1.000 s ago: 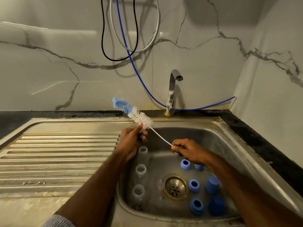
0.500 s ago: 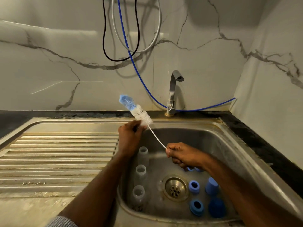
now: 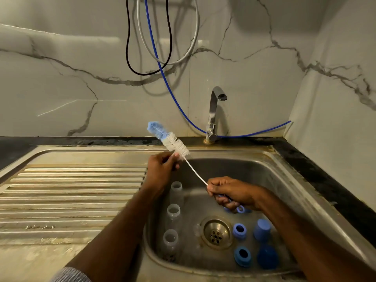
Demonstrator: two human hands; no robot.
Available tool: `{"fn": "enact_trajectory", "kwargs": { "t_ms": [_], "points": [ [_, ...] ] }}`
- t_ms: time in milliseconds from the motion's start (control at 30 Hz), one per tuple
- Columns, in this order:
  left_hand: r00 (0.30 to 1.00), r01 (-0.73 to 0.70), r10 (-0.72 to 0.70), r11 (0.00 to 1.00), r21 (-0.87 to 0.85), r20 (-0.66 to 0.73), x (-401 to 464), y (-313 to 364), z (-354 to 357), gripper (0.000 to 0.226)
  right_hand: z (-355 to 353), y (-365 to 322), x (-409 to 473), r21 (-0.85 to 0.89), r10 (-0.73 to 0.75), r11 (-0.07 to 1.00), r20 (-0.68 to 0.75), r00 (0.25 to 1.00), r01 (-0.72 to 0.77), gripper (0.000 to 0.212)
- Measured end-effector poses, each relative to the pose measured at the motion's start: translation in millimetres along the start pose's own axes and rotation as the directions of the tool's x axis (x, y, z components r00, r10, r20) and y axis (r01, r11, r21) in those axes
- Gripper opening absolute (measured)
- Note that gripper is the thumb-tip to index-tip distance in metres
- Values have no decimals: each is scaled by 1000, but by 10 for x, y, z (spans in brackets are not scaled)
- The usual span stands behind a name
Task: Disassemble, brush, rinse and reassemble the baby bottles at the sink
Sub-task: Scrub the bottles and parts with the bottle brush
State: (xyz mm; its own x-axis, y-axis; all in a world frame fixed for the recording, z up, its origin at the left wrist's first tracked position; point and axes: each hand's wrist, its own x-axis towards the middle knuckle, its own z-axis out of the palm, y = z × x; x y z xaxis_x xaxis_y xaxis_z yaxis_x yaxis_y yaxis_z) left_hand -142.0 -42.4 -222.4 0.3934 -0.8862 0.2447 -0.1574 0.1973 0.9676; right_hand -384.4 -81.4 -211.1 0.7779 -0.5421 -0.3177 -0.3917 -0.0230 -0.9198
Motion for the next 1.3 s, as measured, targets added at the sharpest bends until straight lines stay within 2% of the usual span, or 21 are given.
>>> {"fn": "enact_trajectory", "kwargs": {
  "t_ms": [67, 100, 133, 200, 267, 300, 367, 400, 500, 567, 600, 667, 733, 800, 867, 933, 1000, 1067, 1167, 1233, 1300],
  "points": [
    [980, -156, 183, 947, 282, -74, -22, -26, 1, 8, 22, -3, 11, 58, 38, 998, 20, 999, -39, 20],
    [967, -185, 235, 914, 361, -100, -27, -42, 13, 20, 34, 9, 28, 59, 46, 997, 14, 999, -47, 20],
    [955, -207, 273, 894, 397, -117, -24, -47, 27, 27, 47, 20, 43, 44, 41, 998, -4, 999, -41, 20],
    [949, -211, 282, 898, 386, -137, -11, -39, 35, 23, 68, 72, 80, -33, -8, 999, -75, 997, 5, 19],
    [989, -98, 114, 982, 163, -94, 8, -49, 21, 6, 50, 140, 104, -165, -52, 986, -165, 985, 24, 21],
    [999, 7, -8, 1000, -9, -37, 4, -33, 13, 10, 30, 165, 101, -248, -72, 969, -204, 976, 20, 23],
    [971, 239, -222, 922, -305, 90, -9, 4, -6, 27, -21, 203, 86, -391, -119, 920, -251, 961, 12, 26],
    [941, 338, -303, 859, -385, 149, -9, 32, -8, 32, -40, 212, 80, -414, -123, 910, -250, 960, 9, 26],
    [886, 463, -397, 778, -423, 239, -7, 52, 39, 40, -52, 215, 75, -253, -37, 967, -169, 985, -7, 24],
    [916, 401, -354, 817, -415, 189, -23, 5, 69, 36, -58, 183, 55, -127, 14, 992, -87, 996, -25, 21],
    [945, 326, -298, 872, -366, 132, -23, -41, 74, 31, -57, 155, 37, -69, 35, 997, -52, 998, -38, 20],
    [993, 114, -114, 990, -81, 9, -13, -112, 47, 20, -43, 96, 13, 28, 67, 997, 11, 998, -68, 20],
    [997, -14, 26, 988, 152, -78, 23, -155, 28, 27, -19, 56, 15, 86, 83, 993, 39, 996, -86, 20],
    [986, -55, 87, 975, 215, -144, 41, -162, 33, 38, 2, 59, 36, 103, 78, 991, 30, 997, -81, 19],
    [980, -86, 125, 968, 237, -157, 48, -158, 50, 38, 27, 80, 59, 68, 65, 996, -2, 998, -65, 17],
    [991, -60, 76, 989, 137, -113, 40, -144, 57, 25, 57, 114, 85, 3, 34, 999, -39, 999, -34, 16],
    [996, 82, -84, 990, -111, -9, 15, -86, 62, 18, 58, 157, 109, -113, -12, 994, -109, 994, 0, 18],
    [959, 283, -261, 906, -314, 109, 5, -31, 62, 32, 24, 190, 121, -232, -65, 972, -185, 981, 20, 25],
    [870, 494, -430, 756, -430, 243, 6, 13, 86, 39, -28, 195, 91, -273, -52, 962, -179, 982, 1, 26],
    [871, 490, -432, 737, -466, 233, 0, 25, 116, 38, -26, 146, 55, -179, -4, 984, -115, 993, -16, 22],
    [928, 368, -342, 780, -507, 149, -14, 17, 141, 28, -17, 73, 24, -32, 41, 999, -49, 998, -43, 22]
  ]
}}
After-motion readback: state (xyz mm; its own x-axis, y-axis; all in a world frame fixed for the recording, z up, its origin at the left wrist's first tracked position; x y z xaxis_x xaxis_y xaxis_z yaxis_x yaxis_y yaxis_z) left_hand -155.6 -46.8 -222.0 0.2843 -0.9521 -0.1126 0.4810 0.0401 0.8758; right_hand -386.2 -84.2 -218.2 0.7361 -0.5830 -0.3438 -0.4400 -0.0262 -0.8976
